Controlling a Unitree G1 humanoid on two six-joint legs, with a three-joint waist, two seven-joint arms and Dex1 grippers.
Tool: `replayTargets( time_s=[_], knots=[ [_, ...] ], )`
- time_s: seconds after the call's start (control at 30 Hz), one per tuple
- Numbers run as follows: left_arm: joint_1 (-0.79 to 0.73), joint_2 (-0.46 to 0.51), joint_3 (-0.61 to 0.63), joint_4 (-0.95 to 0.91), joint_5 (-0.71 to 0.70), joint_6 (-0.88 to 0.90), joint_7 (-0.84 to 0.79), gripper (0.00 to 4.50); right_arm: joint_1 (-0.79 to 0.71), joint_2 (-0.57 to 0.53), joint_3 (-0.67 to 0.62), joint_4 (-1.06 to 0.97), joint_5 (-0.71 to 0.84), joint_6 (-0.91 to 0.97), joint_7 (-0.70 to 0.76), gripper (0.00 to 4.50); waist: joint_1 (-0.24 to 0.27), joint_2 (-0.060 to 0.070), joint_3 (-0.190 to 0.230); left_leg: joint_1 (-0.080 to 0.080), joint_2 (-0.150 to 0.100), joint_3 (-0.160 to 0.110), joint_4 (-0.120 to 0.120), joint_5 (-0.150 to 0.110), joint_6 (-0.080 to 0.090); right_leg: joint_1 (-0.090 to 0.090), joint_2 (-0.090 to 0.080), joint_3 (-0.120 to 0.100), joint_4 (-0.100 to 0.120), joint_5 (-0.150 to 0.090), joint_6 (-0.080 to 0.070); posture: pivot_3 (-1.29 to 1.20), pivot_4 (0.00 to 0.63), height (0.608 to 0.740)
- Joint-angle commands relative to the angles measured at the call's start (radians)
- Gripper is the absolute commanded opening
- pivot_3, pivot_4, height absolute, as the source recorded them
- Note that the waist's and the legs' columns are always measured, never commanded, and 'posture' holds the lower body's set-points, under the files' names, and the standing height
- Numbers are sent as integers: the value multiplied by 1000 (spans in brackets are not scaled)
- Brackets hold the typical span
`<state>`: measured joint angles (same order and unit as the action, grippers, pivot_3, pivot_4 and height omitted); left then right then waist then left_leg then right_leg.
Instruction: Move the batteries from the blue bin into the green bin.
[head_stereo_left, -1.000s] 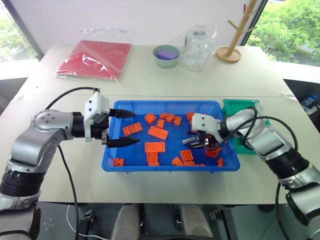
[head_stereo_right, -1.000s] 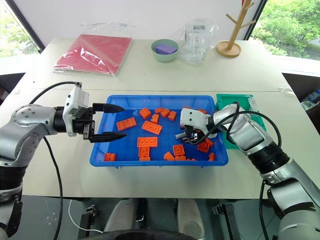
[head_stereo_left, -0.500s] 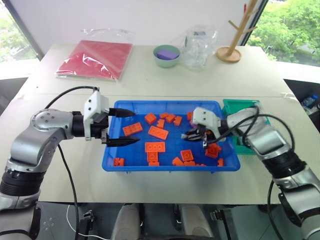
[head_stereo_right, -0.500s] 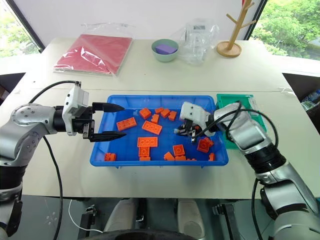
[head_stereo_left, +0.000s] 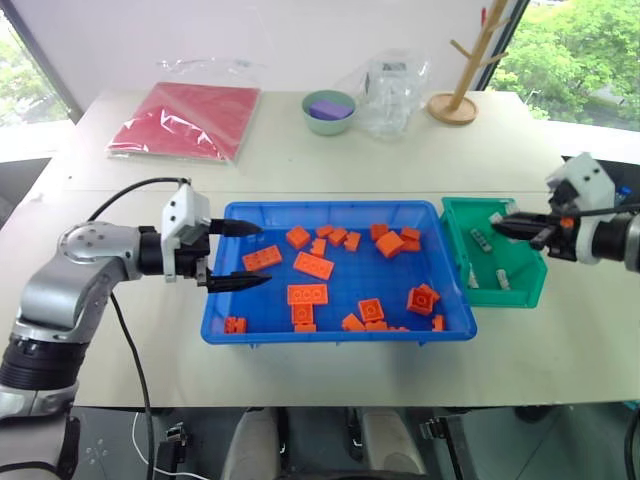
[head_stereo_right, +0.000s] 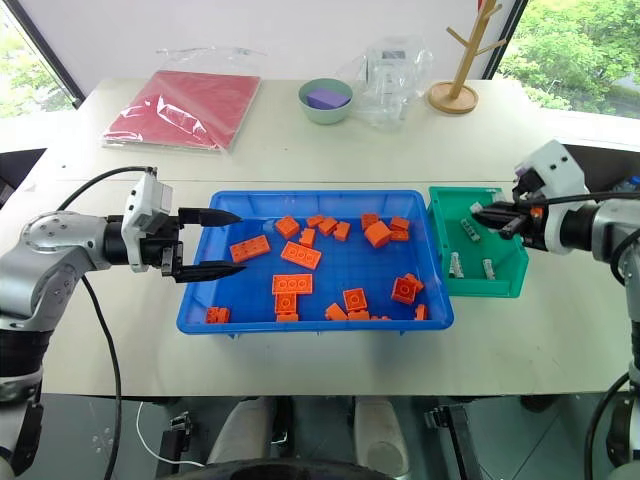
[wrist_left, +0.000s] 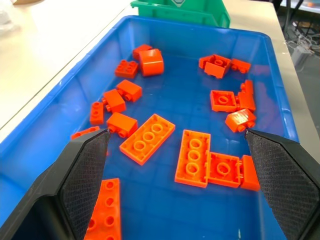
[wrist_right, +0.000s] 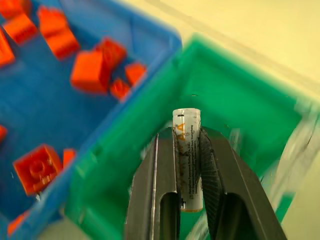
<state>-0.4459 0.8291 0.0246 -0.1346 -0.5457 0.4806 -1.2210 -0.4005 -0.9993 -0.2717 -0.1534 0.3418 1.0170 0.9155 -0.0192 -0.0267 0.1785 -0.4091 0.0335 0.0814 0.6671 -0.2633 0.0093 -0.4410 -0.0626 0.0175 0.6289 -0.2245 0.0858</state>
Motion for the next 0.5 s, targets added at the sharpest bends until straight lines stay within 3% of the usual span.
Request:
replayTargets(
  time_s=[0.03,0.1,0.3,0.5],
  knots=[
    [-33,10,20,20,12,-29,-12,4500,0,-4,-8,10,-26,-63,-56,2464,3,0,0,0,0,0,0,0,0,0,0,0,0,0,0,0,150,736],
    [-44,14,26,43,17,-34,-16,4500,27,-12,-20,12,-13,-133,-23,3536,5,0,0,0,0,0,0,0,0,0,0,0,0,0,0,0,150,736],
    [-65,68,104,151,4,-30,-31,4500,240,-155,-115,189,-34,-571,291,3536,10,0,0,-1,-1,1,0,0,0,0,0,-1,-1,0,3,0,150,736],
    [-53,177,177,300,30,-81,-93,4500,220,-265,-150,545,-27,-829,473,3536,-5,0,0,2,0,4,0,0,0,1,0,1,-1,-1,1,0,150,736]
  ],
)
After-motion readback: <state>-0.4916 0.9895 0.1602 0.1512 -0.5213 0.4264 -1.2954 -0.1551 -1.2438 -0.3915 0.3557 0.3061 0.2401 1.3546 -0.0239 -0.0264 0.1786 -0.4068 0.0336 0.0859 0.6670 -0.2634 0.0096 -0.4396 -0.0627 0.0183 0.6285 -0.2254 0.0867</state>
